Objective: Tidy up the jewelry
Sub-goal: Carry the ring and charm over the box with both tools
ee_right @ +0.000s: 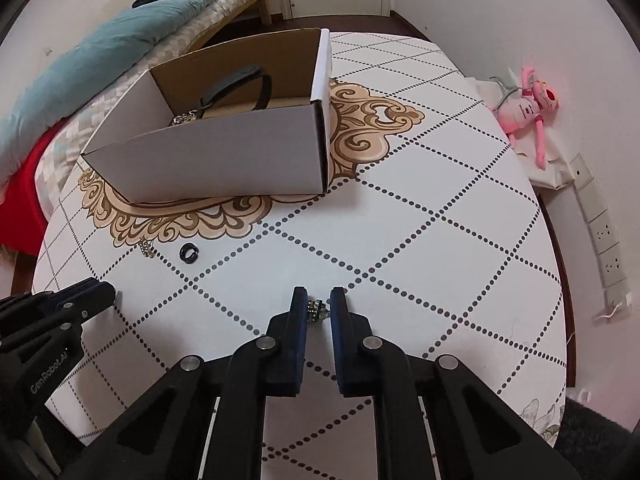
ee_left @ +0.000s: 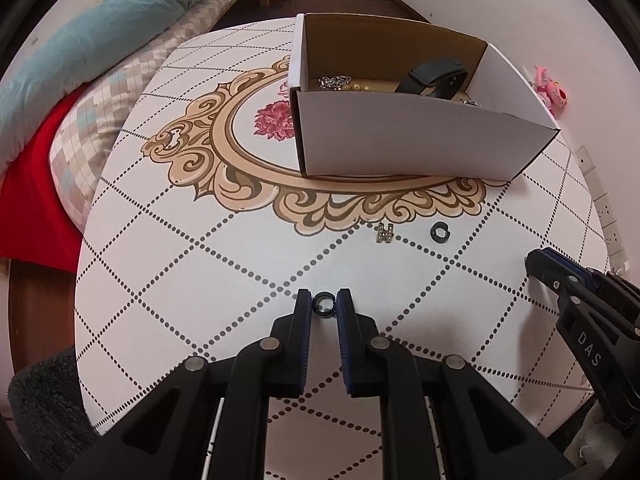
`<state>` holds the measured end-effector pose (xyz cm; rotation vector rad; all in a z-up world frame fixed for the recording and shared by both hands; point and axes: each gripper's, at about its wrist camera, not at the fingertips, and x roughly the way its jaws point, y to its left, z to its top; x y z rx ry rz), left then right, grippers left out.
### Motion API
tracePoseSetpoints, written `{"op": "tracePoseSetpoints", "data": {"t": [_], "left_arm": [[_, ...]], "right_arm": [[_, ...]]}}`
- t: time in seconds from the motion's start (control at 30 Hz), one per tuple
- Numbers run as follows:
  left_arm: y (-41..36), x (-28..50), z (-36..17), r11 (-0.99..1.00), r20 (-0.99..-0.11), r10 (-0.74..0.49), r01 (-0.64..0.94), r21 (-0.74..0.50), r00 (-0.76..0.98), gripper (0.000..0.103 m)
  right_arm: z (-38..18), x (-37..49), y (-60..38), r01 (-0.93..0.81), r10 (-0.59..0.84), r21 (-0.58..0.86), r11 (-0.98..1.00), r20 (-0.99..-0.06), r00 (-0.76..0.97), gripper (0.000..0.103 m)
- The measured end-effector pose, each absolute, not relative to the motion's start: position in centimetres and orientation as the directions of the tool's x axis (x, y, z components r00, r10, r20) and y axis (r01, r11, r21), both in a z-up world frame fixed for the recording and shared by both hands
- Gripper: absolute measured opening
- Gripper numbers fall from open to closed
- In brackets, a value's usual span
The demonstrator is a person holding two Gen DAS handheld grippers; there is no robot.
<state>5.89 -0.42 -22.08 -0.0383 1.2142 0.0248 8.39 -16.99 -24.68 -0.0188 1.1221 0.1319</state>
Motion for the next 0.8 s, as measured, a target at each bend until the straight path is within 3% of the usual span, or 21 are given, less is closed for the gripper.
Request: {"op": "tracePoseSetpoints", "data": {"t": [0.2,0.43,0.63,0.8], "left_arm": [[-0.4,6.0,-20.7,0.999,-0.929,-0.026,-0.035,-0.042,0.368,0.01],[-0.3,7.3,-16.7,0.993,-0.905,-0.095,-0.02,-0.113,0.416,0.01],[-0.5,13.1,-12.0,0.982,-0.868,-0.18,0.028,-0.189,0.463,0.01],[-0.1,18.7,-11.8,0.985,-0.881,-0.171,0.049,-0.166,0.441,0.01]], "right_arm": [[-24.1,8.0,-17.4,-0.104,0.135,0.099,0.99,-0.89,0.436,0.007],[-19.7,8.8,-18.9,-0.077,0.275,0.272,0.959,-0.836,0.475,0.007],[-14.5,14.1,-18.8,-0.117,0.371,0.365,0.924,-0.776,0.51,0.007],[-14.0,20.7,-17.9,-0.125,0.388,0.374,0.919,-0.801,0.456,0.007]]}}
